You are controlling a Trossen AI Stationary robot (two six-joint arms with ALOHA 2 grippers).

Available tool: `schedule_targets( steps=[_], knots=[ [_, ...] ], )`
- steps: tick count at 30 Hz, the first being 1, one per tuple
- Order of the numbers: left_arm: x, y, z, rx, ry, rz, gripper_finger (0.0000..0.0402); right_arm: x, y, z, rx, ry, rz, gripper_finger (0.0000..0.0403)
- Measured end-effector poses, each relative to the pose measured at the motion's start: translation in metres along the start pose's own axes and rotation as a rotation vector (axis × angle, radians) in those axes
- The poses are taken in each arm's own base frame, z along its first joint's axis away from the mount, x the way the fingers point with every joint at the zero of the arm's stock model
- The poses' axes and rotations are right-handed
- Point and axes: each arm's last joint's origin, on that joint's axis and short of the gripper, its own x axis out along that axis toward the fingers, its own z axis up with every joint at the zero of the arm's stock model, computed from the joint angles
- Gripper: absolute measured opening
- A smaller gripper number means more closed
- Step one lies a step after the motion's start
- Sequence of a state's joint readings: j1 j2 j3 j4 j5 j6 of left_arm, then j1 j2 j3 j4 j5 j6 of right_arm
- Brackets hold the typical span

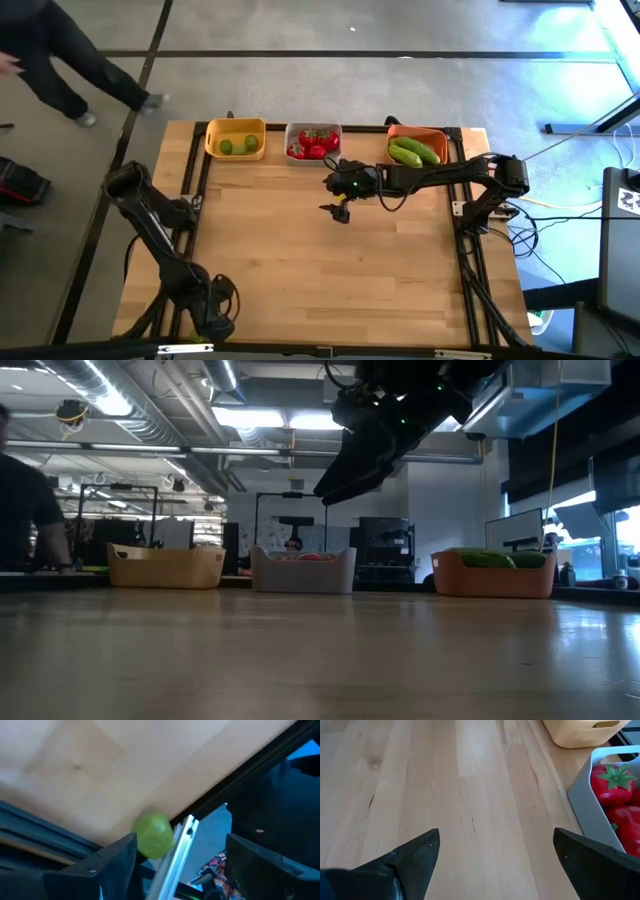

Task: Sort produce into baskets
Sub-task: Put the lime into the yellow bin

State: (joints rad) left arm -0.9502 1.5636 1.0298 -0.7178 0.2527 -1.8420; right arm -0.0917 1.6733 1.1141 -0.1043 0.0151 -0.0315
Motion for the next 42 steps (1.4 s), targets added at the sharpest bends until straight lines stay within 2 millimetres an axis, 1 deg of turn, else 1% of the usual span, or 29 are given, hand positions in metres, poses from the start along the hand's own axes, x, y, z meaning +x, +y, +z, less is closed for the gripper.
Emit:
schedule_targets(
  steps=[3,5,9,12,18,21,23,25,28,31,33,35,37,39,42],
  knots=[
    [0.013,-0.006,0.0,-0.006,0.016,-0.007,0.0303,0.0,0.0,0.0,0.0,0.0,0.0,0.0379],
    [0.023,-0.01,0.001,-0.012,0.057,0.004,0.0303,0.0,0.0,0.0,0.0,0.001,-0.001,0.0379],
    [0.042,-0.009,0.002,-0.061,0.166,0.096,0.0304,0.0,0.0,0.0,0.0,0.001,-0.001,0.0379],
    [0.052,-0.008,0.002,-0.085,0.222,0.147,0.0304,0.0,0.0,0.0,0.0,0.001,-0.001,0.0379],
    [0.062,-0.008,0.005,-0.096,0.226,0.179,0.0304,0.0,0.0,0.0,0.0,0.002,-0.001,0.0379],
    [0.066,-0.007,0.006,-0.062,0.23,0.19,0.0301,0.0,0.0,0.0,0.0,0.002,-0.001,0.0379],
    [0.069,-0.006,0.006,-0.017,0.235,0.194,0.0287,0.0,0.0,0.0,0.0,0.002,-0.001,0.0379],
    [0.07,-0.006,0.007,-0.003,0.242,0.2,0.0263,0.0,0.0,0.0,0.0,0.002,-0.001,0.0379],
    [0.07,-0.007,0.007,0.04,0.257,0.192,0.0211,0.0,0.0,0.0,0.0,0.003,-0.001,0.0379],
    [0.07,-0.006,0.007,0.119,0.26,0.183,0.0158,0.0,0.0,0.0,0.0,0.003,-0.001,0.0379],
    [0.067,-0.005,0.007,0.166,0.248,0.187,0.0136,0.0,0.0,0.0,0.0,0.003,-0.001,0.0379],
    [0.06,-0.003,0.009,0.188,0.234,0.196,0.0134,0.0,0.0,0.0,0.0,0.003,-0.001,0.0379],
    [0.047,-0.003,0.015,0.2,0.216,0.179,0.0134,0.0,0.0,0.0,0.0,0.004,-0.001,0.0379],
    [0.031,-0.001,0.022,0.21,0.168,0.163,0.0134,0.0,0.0,0.0,0.0,0.003,-0.001,0.0379],
    [0.001,0.004,0.036,0.212,0.04,0.133,0.0138,0.0,0.0,0.0,0.0,0.004,-0.001,0.0379]
  ],
)
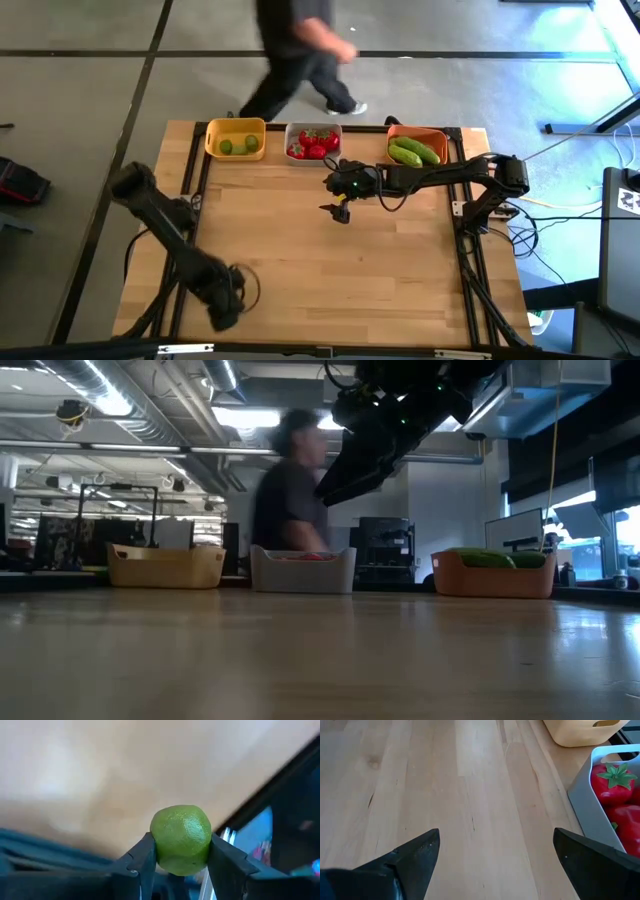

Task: Sort produce into baskets
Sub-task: Put the lime into the yellow bin

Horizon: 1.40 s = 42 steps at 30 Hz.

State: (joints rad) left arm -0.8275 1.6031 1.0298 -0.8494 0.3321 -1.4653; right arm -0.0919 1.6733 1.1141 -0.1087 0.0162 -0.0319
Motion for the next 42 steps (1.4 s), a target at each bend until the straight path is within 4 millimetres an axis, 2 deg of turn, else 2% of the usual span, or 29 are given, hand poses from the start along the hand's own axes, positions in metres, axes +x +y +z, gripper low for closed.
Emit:
schedule_targets(
  steps=[6,15,17,20,25,28,34,39,42],
  knots=[
    [-0.064,0.039,0.029,-0.039,-0.344,0.011,0.0148,0.0,0.0,0.0,0.021,-0.001,0.0,0.0379],
    [-0.141,0.11,0.066,-0.026,-0.873,0.218,0.0153,0.002,0.002,-0.009,0.108,0.027,0.037,0.0379],
    [-0.154,0.126,0.075,-0.067,-0.95,0.284,0.0154,0.003,0.002,-0.013,0.142,0.036,0.035,0.0379],
    [-0.167,0.151,0.09,-0.123,-0.949,0.341,0.0155,0.005,0.002,-0.017,0.17,0.031,0.025,0.0379],
    [-0.182,0.193,0.117,-0.24,-0.951,0.431,0.0156,0.006,0.002,-0.017,0.19,0.001,0.026,0.0379],
    [-0.183,0.222,0.132,-0.3,-0.964,0.445,0.0156,0.006,0.002,-0.015,0.19,-0.017,0.026,0.0379],
    [-0.17,0.288,0.158,-0.396,-0.97,0.327,0.0156,0.006,0.002,-0.014,0.181,-0.029,0.027,0.0379],
    [-0.159,0.33,0.173,-0.523,-0.961,0.386,0.0156,0.006,0.001,-0.013,0.156,-0.045,0.02,0.0379],
    [-0.156,0.347,0.183,-0.563,-0.965,0.432,0.0157,0.006,0.0,-0.013,0.149,-0.048,-0.022,0.0379]
  ],
)
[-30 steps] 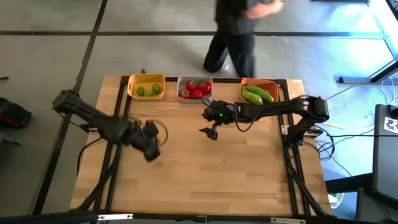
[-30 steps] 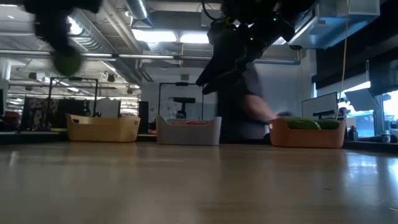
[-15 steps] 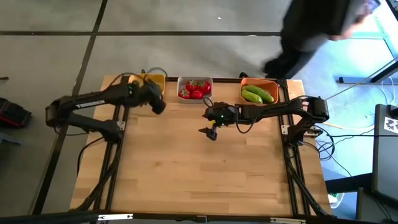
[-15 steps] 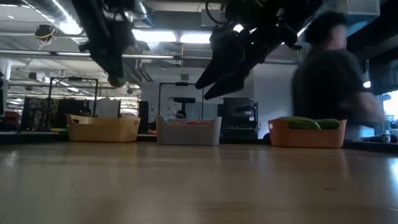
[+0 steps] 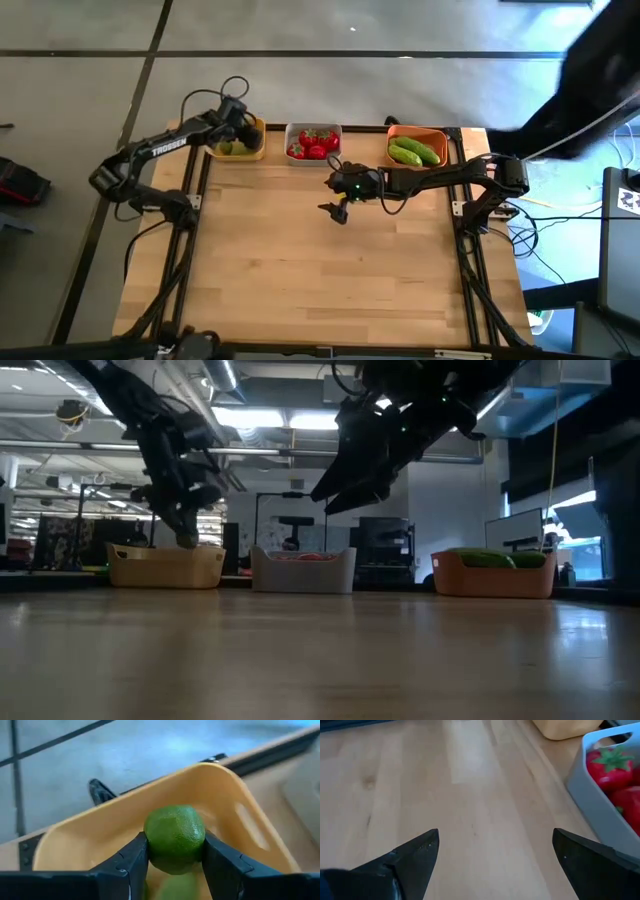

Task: Sort produce into baskets
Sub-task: Put the lime into the yellow bin, then return to Home Position

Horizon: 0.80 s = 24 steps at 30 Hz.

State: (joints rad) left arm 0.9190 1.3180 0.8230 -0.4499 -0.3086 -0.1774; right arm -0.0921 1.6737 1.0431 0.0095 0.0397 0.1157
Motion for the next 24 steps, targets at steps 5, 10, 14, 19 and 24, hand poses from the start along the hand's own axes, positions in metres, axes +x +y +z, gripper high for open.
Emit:
schedule_targets(
  steps=[5,10,14,19,24],
  knots=[
    [0.018,0.004,0.003,-0.006,-0.002,0.067,0.0182,0.0,-0.001,0.0,-0.016,-0.001,-0.031,0.0379],
    [0.017,0.004,0.004,-0.002,-0.002,0.08,0.0241,0.0,-0.001,-0.001,-0.02,0.003,-0.032,0.0379],
    [-0.003,0.001,0.01,0.014,-0.046,0.05,0.0267,0.0,-0.001,-0.001,-0.02,0.004,-0.032,0.0379],
    [-0.039,-0.022,0.003,0.081,-0.073,-0.214,0.0244,-0.011,0.007,0.002,-0.033,0.022,0.002,0.037],
    [-0.075,-0.062,-0.026,0.253,-0.18,-0.558,0.0149,-0.045,0.024,0.011,-0.054,0.031,0.024,0.0304]
  ],
)
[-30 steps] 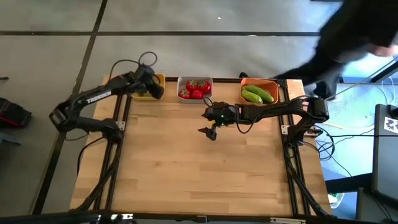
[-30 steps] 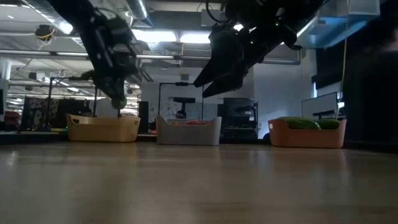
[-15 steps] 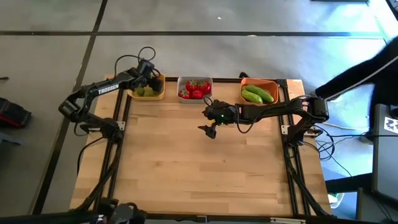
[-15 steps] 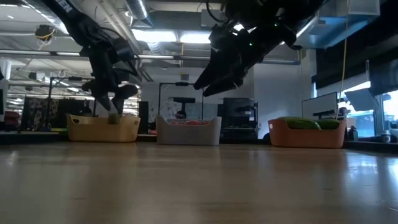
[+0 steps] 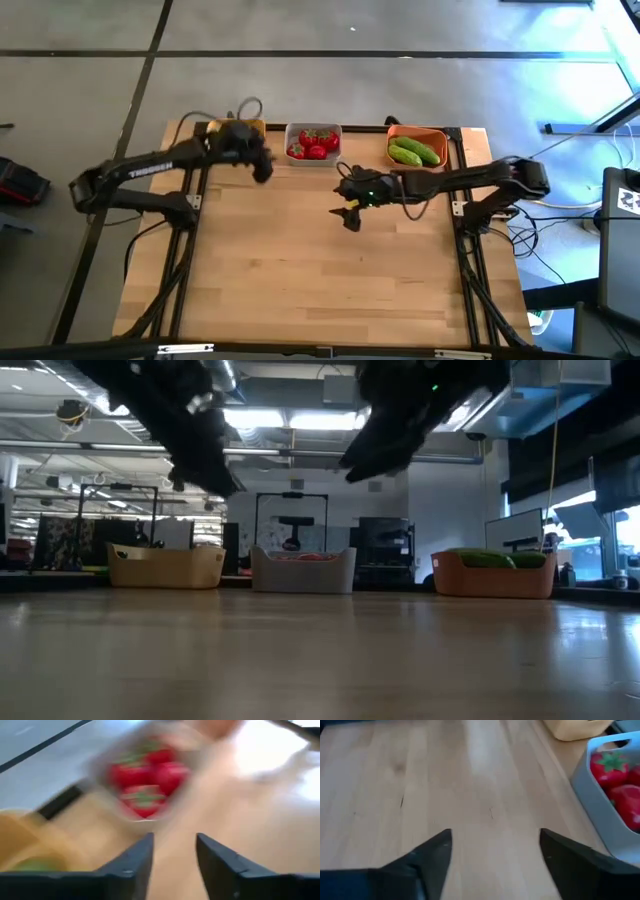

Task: Sort produce into baskets
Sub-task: Return to Home Position

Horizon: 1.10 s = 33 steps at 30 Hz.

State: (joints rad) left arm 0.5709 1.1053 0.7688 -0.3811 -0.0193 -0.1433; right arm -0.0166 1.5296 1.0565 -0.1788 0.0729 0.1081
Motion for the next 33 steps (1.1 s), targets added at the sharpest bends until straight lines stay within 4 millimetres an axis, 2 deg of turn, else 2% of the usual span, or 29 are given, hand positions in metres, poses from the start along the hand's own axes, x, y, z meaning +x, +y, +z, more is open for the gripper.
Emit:
schedule_targets(
  steps=[5,8,11,15,17,20,24,27,33],
  knots=[
    [-0.012,-0.049,-0.028,0.112,-0.145,-0.258,0.0063,-0.026,0.015,-0.002,-0.037,0.014,0.024,0.02],
    [-0.02,-0.066,-0.046,0.178,-0.229,-0.376,0.0032,-0.032,0.019,-0.018,-0.105,0.06,0.127,0.0134],
    [-0.028,-0.072,-0.062,0.228,-0.279,-0.445,0.0015,-0.041,0.016,-0.033,-0.095,0.045,0.208,0.0072],
    [-0.034,-0.07,-0.073,0.311,-0.315,-0.459,0.0005,-0.06,0.0,-0.057,-0.04,-0.015,0.201,0.0012],
    [-0.035,-0.069,-0.073,0.326,-0.332,-0.455,0.0002,-0.072,-0.009,-0.071,-0.01,-0.06,0.186,0.0006],
    [-0.037,-0.069,-0.072,0.308,-0.349,-0.462,0.0002,-0.091,-0.02,-0.086,0.023,-0.169,0.164,0.0022],
    [-0.036,-0.069,-0.072,0.259,-0.33,-0.464,0.0006,-0.112,-0.029,-0.098,0.035,-0.242,0.085,0.0041],
    [-0.035,-0.069,-0.075,0.294,-0.339,-0.466,0.0004,-0.122,-0.03,-0.1,0.055,-0.275,0.071,0.0047],
    [-0.03,-0.065,-0.099,0.29,-0.402,-0.51,0.0003,-0.127,-0.029,-0.113,0.06,-0.168,0.106,0.0049]
  ],
)
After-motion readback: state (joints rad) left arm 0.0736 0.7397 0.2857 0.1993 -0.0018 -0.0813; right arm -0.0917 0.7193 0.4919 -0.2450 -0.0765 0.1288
